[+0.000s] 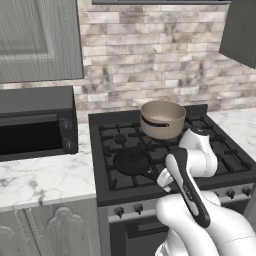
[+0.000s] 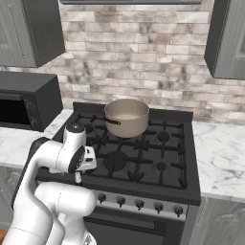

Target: Move the pot and pan from the stove into the sink.

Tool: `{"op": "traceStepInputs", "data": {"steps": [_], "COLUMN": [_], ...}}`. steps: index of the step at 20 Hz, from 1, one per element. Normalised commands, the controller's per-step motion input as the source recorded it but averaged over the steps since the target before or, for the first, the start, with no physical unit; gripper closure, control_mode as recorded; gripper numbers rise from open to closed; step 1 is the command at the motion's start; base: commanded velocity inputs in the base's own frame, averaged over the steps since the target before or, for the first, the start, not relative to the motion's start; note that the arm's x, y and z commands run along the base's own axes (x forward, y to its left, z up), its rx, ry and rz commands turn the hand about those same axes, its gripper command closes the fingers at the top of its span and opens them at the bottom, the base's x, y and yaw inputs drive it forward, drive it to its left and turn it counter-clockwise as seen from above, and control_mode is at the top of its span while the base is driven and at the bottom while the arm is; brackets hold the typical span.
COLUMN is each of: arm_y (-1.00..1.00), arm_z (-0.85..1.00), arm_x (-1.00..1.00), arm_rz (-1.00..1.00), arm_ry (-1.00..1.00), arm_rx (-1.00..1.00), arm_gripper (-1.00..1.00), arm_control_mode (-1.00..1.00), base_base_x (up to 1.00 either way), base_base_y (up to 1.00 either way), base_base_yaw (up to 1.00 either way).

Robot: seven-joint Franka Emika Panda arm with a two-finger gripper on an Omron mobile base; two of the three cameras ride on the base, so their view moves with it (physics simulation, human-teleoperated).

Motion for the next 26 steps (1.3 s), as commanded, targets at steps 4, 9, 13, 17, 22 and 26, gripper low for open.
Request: {"op": "traceStepInputs", "data": {"steps": [4,9,13,17,22,26], "arm_y": [0.01,0.00,0.00,0.01,0.24,0.30], "arm_z": [-0.16,-0.33,-0.39,-0.41,-0.41,-0.33], "arm_x": [0.00,0.00,0.00,0.03,0.22,0.40], "arm_rz": [0.00,0.00,0.00,0.00,-0.04,-0.07], "arm_ry": [-0.01,0.02,0.01,0.00,-0.07,-0.06], "arm_rx": [0.01,0.03,0.05,0.06,0.01,-0.01], "arm_gripper": [-1.00,-1.00,-1.00,-1.00,-1.00,-1.00], "arm_control_mode": [-1.00,-1.00,-1.00,-1.00,-1.00,-1.00], "base_base_x": [0.00,0.00,0.00,0.00,0.00,0.00], "base_base_y": [0.00,0.00,0.00,0.00,0.00,0.00], "base_base_yaw": [0.00,0.00,0.00,0.00,0.00,0.00]}}
